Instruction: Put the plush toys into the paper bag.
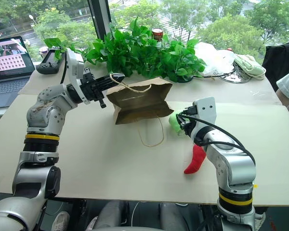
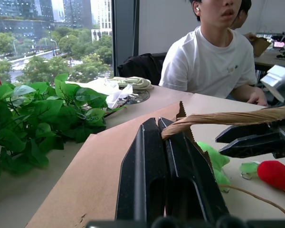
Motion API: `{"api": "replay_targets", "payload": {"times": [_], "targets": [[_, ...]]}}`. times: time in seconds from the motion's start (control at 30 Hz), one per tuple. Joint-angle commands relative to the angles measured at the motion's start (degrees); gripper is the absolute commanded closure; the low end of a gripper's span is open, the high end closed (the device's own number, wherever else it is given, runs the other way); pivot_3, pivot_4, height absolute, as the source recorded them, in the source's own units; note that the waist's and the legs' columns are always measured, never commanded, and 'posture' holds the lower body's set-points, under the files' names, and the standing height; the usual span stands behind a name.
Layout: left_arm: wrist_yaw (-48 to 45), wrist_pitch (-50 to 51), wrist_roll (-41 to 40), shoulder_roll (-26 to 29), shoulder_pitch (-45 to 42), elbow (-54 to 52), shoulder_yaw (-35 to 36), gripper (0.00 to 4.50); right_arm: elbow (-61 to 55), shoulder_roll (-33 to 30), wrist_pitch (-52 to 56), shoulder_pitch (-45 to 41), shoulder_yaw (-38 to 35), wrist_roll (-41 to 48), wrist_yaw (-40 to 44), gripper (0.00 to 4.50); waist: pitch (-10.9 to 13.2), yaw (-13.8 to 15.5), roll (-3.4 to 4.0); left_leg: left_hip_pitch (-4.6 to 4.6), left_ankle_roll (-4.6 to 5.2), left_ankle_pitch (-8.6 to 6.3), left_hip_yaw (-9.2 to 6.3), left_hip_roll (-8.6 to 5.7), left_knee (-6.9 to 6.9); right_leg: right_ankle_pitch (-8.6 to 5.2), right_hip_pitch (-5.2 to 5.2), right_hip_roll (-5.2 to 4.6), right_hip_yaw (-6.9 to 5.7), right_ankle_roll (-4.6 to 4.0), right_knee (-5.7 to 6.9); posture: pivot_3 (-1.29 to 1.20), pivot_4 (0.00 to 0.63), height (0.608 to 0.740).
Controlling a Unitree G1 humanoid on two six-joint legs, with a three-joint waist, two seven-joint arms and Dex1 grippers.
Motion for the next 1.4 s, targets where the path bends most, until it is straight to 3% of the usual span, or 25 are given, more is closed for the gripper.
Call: {"api": "replay_targets", "payload": {"times": [0.03,0.13,0.43,0.53,0.77,1.03,1.2,1.4], "targets": [[0.1,-0.3,-0.6,0.4,-1.8,-0.6,1.1,4.50,2.0,0.2,-0.9,-1.4,1.2,-1.6,-1.6,0.93,0.0,0.0,0.00,0.00,0.00,0.00,0.00,0.00,0.00,0.00,0.00,0.00,0.00,0.00,0.00,0.00,0.150,0.713],[0.0,-0.4,-0.5,0.5,-2.0,-0.5,1.0,4.50,5.7,1.6,-1.3,-2.7,2.8,-3.2,-3.3,0.04,0.0,0.0,0.00,0.00,0.00,0.00,0.00,0.00,0.01,0.00,0.00,0.00,0.00,0.00,0.00,0.00,0.150,0.713],[0.2,-0.5,-0.4,0.6,-2.2,-0.3,1.1,4.50,12.0,2.1,-4.6,-3.7,6.4,-7.5,-4.8,0.04,0.0,0.0,0.00,-0.01,0.00,0.00,0.00,0.00,0.01,0.00,0.00,-0.01,0.00,0.00,0.00,0.00,0.150,0.713],[0.3,-0.5,-0.5,0.6,-2.2,-0.3,1.2,4.50,11.4,1.9,-5.4,-3.7,6.6,-7.9,-4.8,0.72,0.0,0.0,0.00,0.00,0.00,0.00,0.00,0.00,0.00,0.00,0.00,0.00,0.00,0.00,0.00,0.00,0.150,0.713],[0.6,-0.3,-0.5,0.5,-2.3,-0.1,1.3,4.50,11.1,0.8,-5.5,-3.6,7.6,-9.0,-4.1,3.15,0.0,0.0,0.00,-0.01,0.00,0.00,0.00,0.00,0.00,0.00,0.00,0.00,0.00,0.00,0.00,0.00,0.150,0.713],[2.9,2.1,-2.0,-0.3,-4.2,2.0,2.9,4.50,3.0,-3.7,-5.8,-3.1,3.9,-8.4,-1.6,3.15,0.0,0.1,0.01,-0.03,0.00,0.00,0.00,-0.02,0.01,0.00,-0.01,-0.01,0.01,0.01,-0.01,0.00,0.150,0.713],[3.9,3.3,-2.2,-0.8,-5.5,3.6,3.9,4.50,-7.9,-7.8,-1.3,-4.0,-3.0,-0.7,4.7,3.15,0.0,0.1,0.01,-0.08,0.00,0.00,-0.01,-0.01,-0.05,-0.01,-0.07,-0.01,0.00,0.02,-0.02,0.00,0.150,0.713],[3.9,3.7,-2.1,-1.1,-5.6,3.7,3.6,4.50,-15.8,-10.0,5.0,-8.0,-5.8,11.0,11.5,3.15,0.0,-0.1,0.01,-0.04,0.00,0.00,-0.01,0.00,-0.07,-0.01,-0.05,0.00,0.00,0.02,-0.02,0.00,0.150,0.713]]}}
